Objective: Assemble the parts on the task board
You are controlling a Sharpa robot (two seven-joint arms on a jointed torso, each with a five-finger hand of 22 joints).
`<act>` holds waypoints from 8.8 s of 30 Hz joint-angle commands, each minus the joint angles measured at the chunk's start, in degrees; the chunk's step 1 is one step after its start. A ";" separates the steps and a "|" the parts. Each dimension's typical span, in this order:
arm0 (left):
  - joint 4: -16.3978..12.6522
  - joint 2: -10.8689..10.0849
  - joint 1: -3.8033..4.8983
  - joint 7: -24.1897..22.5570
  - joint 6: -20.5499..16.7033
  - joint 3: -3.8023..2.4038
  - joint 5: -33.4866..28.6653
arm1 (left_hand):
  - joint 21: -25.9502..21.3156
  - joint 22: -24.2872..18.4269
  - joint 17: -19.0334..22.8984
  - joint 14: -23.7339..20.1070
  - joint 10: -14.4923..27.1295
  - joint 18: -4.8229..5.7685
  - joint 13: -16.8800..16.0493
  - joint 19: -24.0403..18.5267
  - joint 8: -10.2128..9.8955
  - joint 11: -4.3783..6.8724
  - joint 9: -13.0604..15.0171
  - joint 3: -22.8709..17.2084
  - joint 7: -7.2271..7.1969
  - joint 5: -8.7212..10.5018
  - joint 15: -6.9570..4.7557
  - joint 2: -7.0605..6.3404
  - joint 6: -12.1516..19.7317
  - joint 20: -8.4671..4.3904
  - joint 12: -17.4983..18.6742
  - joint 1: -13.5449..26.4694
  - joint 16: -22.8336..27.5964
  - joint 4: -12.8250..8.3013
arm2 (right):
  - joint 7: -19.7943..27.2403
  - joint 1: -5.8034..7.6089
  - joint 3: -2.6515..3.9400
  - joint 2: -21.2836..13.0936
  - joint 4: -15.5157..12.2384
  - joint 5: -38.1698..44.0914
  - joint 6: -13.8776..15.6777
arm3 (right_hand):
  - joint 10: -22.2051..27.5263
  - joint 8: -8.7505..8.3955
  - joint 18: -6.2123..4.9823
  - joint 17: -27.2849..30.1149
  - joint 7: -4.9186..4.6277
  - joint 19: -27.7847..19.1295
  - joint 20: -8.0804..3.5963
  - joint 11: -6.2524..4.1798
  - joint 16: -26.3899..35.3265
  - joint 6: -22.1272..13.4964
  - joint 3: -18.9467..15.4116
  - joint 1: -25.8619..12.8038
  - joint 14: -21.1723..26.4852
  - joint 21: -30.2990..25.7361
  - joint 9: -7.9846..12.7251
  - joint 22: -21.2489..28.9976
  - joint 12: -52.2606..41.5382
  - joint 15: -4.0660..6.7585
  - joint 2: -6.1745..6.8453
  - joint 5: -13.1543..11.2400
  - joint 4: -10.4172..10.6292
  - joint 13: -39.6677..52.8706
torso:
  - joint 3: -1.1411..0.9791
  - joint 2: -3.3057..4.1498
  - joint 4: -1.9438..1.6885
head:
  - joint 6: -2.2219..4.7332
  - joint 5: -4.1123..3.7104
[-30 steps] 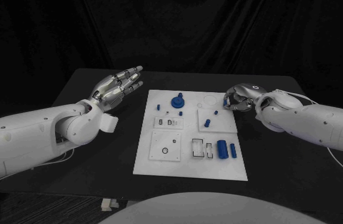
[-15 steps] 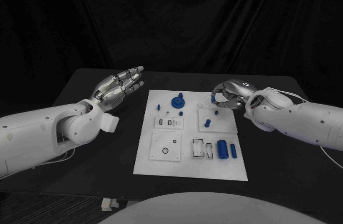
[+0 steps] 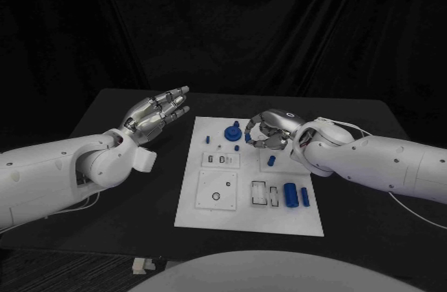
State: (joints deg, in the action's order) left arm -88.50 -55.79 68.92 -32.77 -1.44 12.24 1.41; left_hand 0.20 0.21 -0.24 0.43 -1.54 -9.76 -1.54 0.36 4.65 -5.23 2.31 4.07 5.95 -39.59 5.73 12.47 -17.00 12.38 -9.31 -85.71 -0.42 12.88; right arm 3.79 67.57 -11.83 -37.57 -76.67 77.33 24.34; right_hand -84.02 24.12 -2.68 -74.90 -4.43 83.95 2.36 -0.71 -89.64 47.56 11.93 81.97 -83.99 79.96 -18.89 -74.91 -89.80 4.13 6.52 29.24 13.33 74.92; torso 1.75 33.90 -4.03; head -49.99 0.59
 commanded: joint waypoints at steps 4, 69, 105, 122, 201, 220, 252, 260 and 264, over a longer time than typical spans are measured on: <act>0.00 0.25 -0.06 -0.49 0.98 -0.05 -0.01 | 0.11 0.09 -0.08 -0.10 -0.05 -0.58 -0.05 0.07 0.16 -0.31 -0.02 -0.29 0.01 -0.34 0.44 0.09 0.42 0.40 -0.39 -0.42 -0.39 0.16 | -0.19 -0.57 0.04 1.61 0.00 -0.69 -4.43 | -5.98 0.11 0.13 -15.10 -0.20 1.24 -0.41 -0.08 -0.36 -0.21 0.29 0.09 -6.01 -0.50 -0.04 -11.70 -0.20 0.20 -0.21 0.15 -0.18 15.08 | -0.03 0.01 -0.02 | -0.01 0.10; 0.18 0.59 -0.09 -0.17 1.64 -0.05 -0.01 | 0.12 0.09 -0.08 -0.09 0.00 -0.58 -0.03 0.08 0.17 -0.32 -0.03 -0.53 0.01 -0.43 0.50 0.13 0.55 0.43 -0.34 -0.50 -0.42 0.01 | -3.51 -2.86 0.04 6.66 3.55 0.38 -10.90 | -5.98 -2.16 -0.69 -14.22 -1.13 -0.58 0.66 0.92 0.42 -6.84 1.41 -1.45 -5.69 -4.17 0.53 -10.62 -0.20 -0.81 0.54 -5.75 -3.42 15.08 | -0.03 0.00 0.02 | -0.01 -0.15; 0.16 0.27 -0.09 0.11 0.88 -0.05 1.23 | 0.25 0.20 -0.07 -0.12 0.11 -0.63 -0.02 0.26 0.27 -0.27 0.01 -0.69 0.08 -0.42 0.36 -0.25 0.42 0.44 -0.30 -0.72 -0.39 -0.45 | 1.00 1.85 0.06 0.40 -3.52 0.99 1.59 | -5.98 -5.25 -1.01 -12.92 -1.35 -1.24 0.76 1.13 1.61 -18.16 -19.04 -8.19 -5.19 -6.36 7.36 -10.17 -0.20 -0.98 7.86 -26.15 3.92 15.08 | -0.02 -0.02 0.05 | -0.01 0.08; 1.60 1.11 3.37 6.86 -13.84 -0.10 24.74 | 21.69 10.57 -8.73 34.29 -26.04 1.22 -7.02 37.87 2.44 -9.77 0.61 9.31 4.03 32.36 6.53 -3.19 -6.11 3.93 -32.60 10.51 -34.28 3.79 | 6.44 9.74 0.05 -10.63 -12.01 -6.16 9.54 | -5.98 -1.07 -0.29 -14.95 -1.47 0.35 0.84 1.22 -0.23 -11.31 -15.97 -16.43 -5.95 -2.88 7.08 -11.20 -0.20 -1.06 -0.61 -26.30 3.56 15.08 | -0.06 -0.17 0.01 | -0.01 1.11; 20.67 33.69 8.82 71.19 24.56 -0.10 58.05 | 84.92 79.64 -89.76 89.57 -88.46 7.16 -88.46 81.77 12.03 5.65 14.94 15.55 -2.39 28.83 -8.84 1.17 -44.88 -9.03 -80.69 18.67 -89.58 3.06 | 1.65 4.55 0.03 -15.40 -11.58 -6.73 2.54 | -5.98 0.18 -0.29 -15.05 -2.09 0.65 1.23 1.88 -0.31 -6.51 -16.30 -12.08 -5.99 -2.44 8.23 -11.18 -0.20 -1.53 -6.78 -19.36 2.90 15.08 | -2.92 -1.55 3.68 | -0.01 4.48; 22.26 34.79 7.60 69.62 23.83 -0.10 58.05 | 84.66 79.32 -89.76 89.57 -88.46 7.07 -88.46 81.52 11.60 5.70 15.13 14.92 -2.47 28.20 -8.87 1.10 -45.42 -9.04 -80.69 18.27 -89.58 3.06 | 1.37 4.53 0.03 -15.24 -11.39 -6.73 2.06 | -5.98 0.17 -0.33 -14.89 -2.11 0.55 1.26 1.92 -0.18 -6.45 -16.35 -11.90 -5.94 -2.65 8.26 -11.11 -0.20 -1.56 -6.76 -19.34 2.89 15.08 | -2.93 -1.60 3.70 | -0.01 4.65; 24.17 36.34 6.34 69.54 25.87 -0.10 58.02 | 84.26 79.28 -89.76 89.57 -88.46 7.02 -88.46 81.57 10.64 6.34 16.41 12.46 -3.15 29.12 -9.45 -0.05 -47.41 -9.54 -80.69 16.07 -89.58 1.67 | 1.13 4.39 0.03 -15.32 -11.30 -6.73 1.50 | -5.98 0.20 -0.36 -14.85 -2.12 0.50 1.28 1.97 -0.15 -6.35 -16.42 -11.78 -5.93 -2.76 8.28 -11.07 -0.20 -1.59 -6.75 -19.38 2.91 15.08 | -2.95 -1.64 3.68 | -0.01 4.22; 24.45 36.55 6.20 69.49 25.93 -0.10 58.02 | 84.15 79.25 -89.76 89.57 -88.46 7.01 -88.46 81.56 10.33 6.46 16.79 11.56 -3.24 28.96 -9.58 -0.29 -47.47 -9.68 -80.69 15.37 -89.58 1.07 | 1.11 4.33 0.03 -15.37 -11.33 -6.73 1.39 | -5.98 0.22 -0.36 -14.82 -2.13 0.49 1.30 1.99 -0.12 -6.28 -16.45 -11.67 -5.92 -2.78 8.29 -11.06 -0.20 -1.61 -6.73 -19.39 2.89 15.08 | -2.96 -1.67 3.68 | -0.01 4.16; 24.55 36.58 6.16 69.46 25.83 -0.11 58.01 | 83.98 79.16 -89.76 89.57 -88.46 6.98 -88.46 81.49 9.86 6.50 17.20 10.55 -3.26 27.30 -9.64 -0.57 -47.43 -9.78 -80.69 14.90 -89.58 0.61 | 1.03 4.31 0.03 -15.41 -11.33 -6.73 1.29 | -5.98 0.24 -0.37 -14.76 -2.14 0.48 1.31 2.03 -0.07 -6.20 -16.49 -11.53 -5.90 -2.81 8.30 -11.05 -0.20 -1.63 -6.70 -19.39 2.85 15.08 | -2.96 -1.66 3.70 | -0.01 4.20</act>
State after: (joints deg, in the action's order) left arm -63.95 -19.36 75.18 37.44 23.84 12.18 59.46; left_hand 84.50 74.90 -74.90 84.14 -84.11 -3.07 -75.14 81.94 14.86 0.83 19.44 14.84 2.77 -11.98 -3.48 11.85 -63.99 3.05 -90.20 -70.37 -89.85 13.54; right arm 5.85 72.03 -11.85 -52.90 -87.97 70.56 25.99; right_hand -84.02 24.40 -2.68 -74.91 -6.58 83.94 3.39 0.94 -89.83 40.94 -4.18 69.85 -84.02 77.50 -10.65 -74.91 -89.80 2.87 -0.04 9.71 16.19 74.91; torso -1.21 32.24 -0.35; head -49.99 4.74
